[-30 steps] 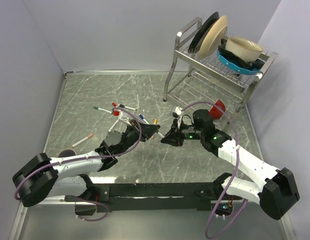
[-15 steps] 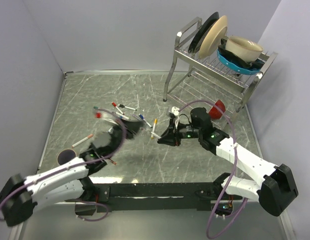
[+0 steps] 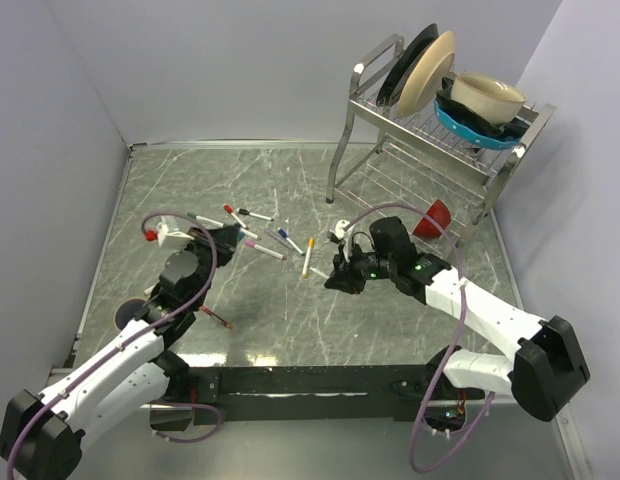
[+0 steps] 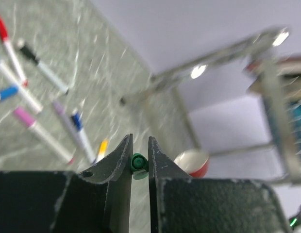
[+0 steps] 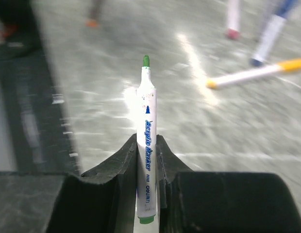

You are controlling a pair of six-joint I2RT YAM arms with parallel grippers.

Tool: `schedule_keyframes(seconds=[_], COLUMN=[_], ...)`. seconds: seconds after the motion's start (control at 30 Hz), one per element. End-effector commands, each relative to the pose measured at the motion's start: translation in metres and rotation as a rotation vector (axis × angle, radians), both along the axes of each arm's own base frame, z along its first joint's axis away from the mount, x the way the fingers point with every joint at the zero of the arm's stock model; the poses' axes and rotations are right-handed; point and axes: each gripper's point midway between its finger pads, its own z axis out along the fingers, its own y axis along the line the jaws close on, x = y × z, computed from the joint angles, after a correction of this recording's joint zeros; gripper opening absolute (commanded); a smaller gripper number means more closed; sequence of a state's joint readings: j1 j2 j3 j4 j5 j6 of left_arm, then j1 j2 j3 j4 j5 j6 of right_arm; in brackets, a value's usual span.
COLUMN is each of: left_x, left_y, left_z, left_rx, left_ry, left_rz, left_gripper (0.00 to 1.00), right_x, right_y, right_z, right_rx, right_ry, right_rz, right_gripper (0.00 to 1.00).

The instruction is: Open the pen caps

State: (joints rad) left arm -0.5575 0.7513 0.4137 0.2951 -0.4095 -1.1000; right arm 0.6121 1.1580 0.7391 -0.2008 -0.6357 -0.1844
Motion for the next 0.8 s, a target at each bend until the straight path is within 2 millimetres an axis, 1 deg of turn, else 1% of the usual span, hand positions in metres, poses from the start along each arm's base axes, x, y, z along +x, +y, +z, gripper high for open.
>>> schedule_keyframes(seconds=[0.0, 0.03, 0.1, 0.13, 0.2, 0.23, 0.27, 0.3, 0.33, 0.37, 0.4, 0.43, 0.47, 0.5, 0.53, 0.57, 0.6, 0.63, 0.67, 0.7, 0.73, 0.77], left_x=[-0.018, -0.025, -0.032, -0.038, -0.043, -0.046, -0.05, -0.053, -0.056, -0.058, -0.065, -0.068, -0.069, -0.078, -0.08, -0.082, -0.086, -0.088, -0.089, -0.092, -0.092, -0.092], left_y=[-0.029, -0.036, -0.04, -0.044, -0.048, -0.049, -0.052, -0.056, -0.058, -0.061, -0.07, -0.075, -0.078, -0.087, -0.092, -0.095, -0.1, -0.103, -0.106, -0.108, -0.111, -0.111], left_z=[-0.037, -0.046, -0.056, -0.065, -0.074, -0.08, -0.088, -0.091, -0.096, -0.103, -0.108, -0.111, -0.121, -0.127, -0.13, -0.143, -0.147, -0.151, -0.161, -0.166, -0.167, -0.175], left_rx=[0.104, 0.12, 0.14, 0.15, 0.163, 0.172, 0.184, 0.192, 0.205, 0.224, 0.242, 0.255, 0.284, 0.312, 0.327, 0.355, 0.37, 0.38, 0.399, 0.415, 0.42, 0.439], left_ry=[0.118, 0.137, 0.166, 0.183, 0.205, 0.218, 0.241, 0.249, 0.259, 0.279, 0.287, 0.296, 0.323, 0.334, 0.343, 0.375, 0.383, 0.389, 0.414, 0.423, 0.422, 0.442], left_rz=[-0.206, -0.261, -0.303, -0.342, -0.376, -0.391, -0.411, -0.43, -0.443, -0.451, -0.484, -0.495, -0.49, -0.523, -0.532, -0.54, -0.55, -0.557, -0.563, -0.572, -0.574, -0.572], left_gripper=[0.01, 0.01, 0.01, 0.01, 0.01, 0.01, 0.01, 0.01, 0.01, 0.01, 0.01, 0.01, 0.01, 0.01, 0.01, 0.01, 0.01, 0.01, 0.01, 0.01, 0.01, 0.01], right_x=[0.054, 0.059, 0.07, 0.073, 0.079, 0.081, 0.083, 0.088, 0.089, 0.09, 0.093, 0.094, 0.095, 0.096, 0.098, 0.099, 0.1, 0.101, 0.101, 0.101, 0.101, 0.102], right_y=[-0.027, -0.031, -0.042, -0.044, -0.051, -0.054, -0.057, -0.062, -0.066, -0.068, -0.073, -0.075, -0.078, -0.08, -0.083, -0.085, -0.087, -0.091, -0.091, -0.092, -0.094, -0.095], right_z=[-0.005, -0.011, -0.018, -0.025, -0.034, -0.043, -0.047, -0.048, -0.058, -0.061, -0.067, -0.069, -0.072, -0.075, -0.076, -0.077, -0.079, -0.081, -0.083, -0.086, -0.089, -0.091], right_rx=[-0.166, -0.192, -0.244, -0.265, -0.309, -0.337, -0.355, -0.377, -0.403, -0.413, -0.43, -0.435, -0.441, -0.451, -0.453, -0.455, -0.459, -0.463, -0.466, -0.476, -0.483, -0.485], right_ry=[-0.137, -0.133, -0.135, -0.12, -0.103, -0.082, -0.071, -0.065, -0.041, -0.028, -0.007, 0.007, 0.017, 0.033, 0.041, 0.044, 0.051, 0.058, 0.062, 0.077, 0.086, 0.095], right_rz=[-0.211, -0.234, -0.298, -0.314, -0.344, -0.354, -0.364, -0.389, -0.397, -0.405, -0.417, -0.425, -0.429, -0.434, -0.447, -0.451, -0.457, -0.466, -0.467, -0.466, -0.468, -0.47], right_gripper=[0.0, 0.0, 0.0, 0.0, 0.0, 0.0, 0.0, 0.0, 0.0, 0.0, 0.0, 0.0, 0.0, 0.0, 0.0, 0.0, 0.0, 0.01, 0.01, 0.03, 0.03, 0.03])
